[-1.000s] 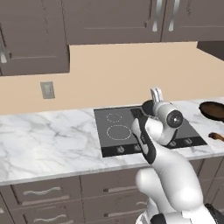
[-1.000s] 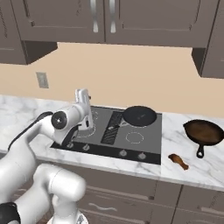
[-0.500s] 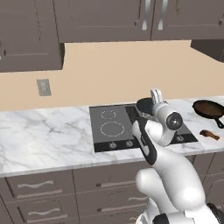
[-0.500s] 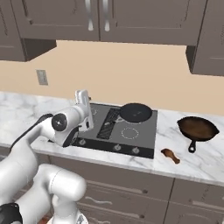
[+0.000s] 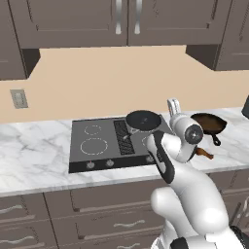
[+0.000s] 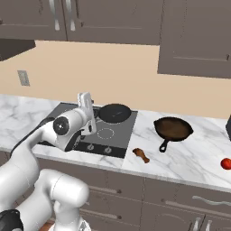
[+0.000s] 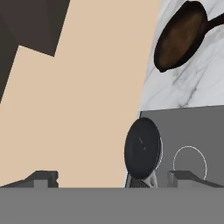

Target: Place both pans onto different burners. Then place the tomato and the chicken drumstick on different pans.

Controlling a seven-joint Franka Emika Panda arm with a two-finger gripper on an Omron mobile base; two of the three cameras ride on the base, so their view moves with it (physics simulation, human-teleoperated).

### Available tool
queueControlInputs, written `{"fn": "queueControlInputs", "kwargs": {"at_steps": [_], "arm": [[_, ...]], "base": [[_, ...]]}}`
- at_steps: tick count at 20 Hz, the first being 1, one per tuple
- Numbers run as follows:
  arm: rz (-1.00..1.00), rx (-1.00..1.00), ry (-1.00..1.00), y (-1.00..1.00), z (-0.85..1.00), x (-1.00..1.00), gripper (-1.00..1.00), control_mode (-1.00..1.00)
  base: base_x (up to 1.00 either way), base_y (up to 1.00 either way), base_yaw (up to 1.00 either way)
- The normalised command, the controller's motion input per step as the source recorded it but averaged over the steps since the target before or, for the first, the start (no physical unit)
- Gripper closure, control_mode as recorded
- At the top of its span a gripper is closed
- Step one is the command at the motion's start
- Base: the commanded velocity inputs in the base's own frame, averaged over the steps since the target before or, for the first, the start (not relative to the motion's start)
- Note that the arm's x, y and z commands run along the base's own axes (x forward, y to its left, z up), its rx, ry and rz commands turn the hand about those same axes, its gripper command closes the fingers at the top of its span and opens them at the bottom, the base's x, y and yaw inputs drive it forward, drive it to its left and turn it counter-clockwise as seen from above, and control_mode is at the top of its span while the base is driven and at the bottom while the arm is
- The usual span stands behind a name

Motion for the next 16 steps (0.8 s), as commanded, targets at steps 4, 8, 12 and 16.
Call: {"fn": "queueControlInputs", "kwargs": {"at_steps": [4, 8, 12, 16], "arm": [[0.0, 0.0, 0.0, 0.0, 0.0, 0.0, -1.0, 1.0], [0.0, 0.0, 0.0, 0.0, 0.0, 0.0, -1.0, 1.0], [0.0, 0.0, 0.0, 0.0, 0.0, 0.0, -1.0, 1.0], [0.0, 0.0, 0.0, 0.0, 0.0, 0.0, -1.0, 1.0]], "base": [[0.0, -0.61, 0.01], [0.0, -0.59, 0.01], [0.0, -0.59, 0.01], [0.01, -0.45, 0.02]]}}
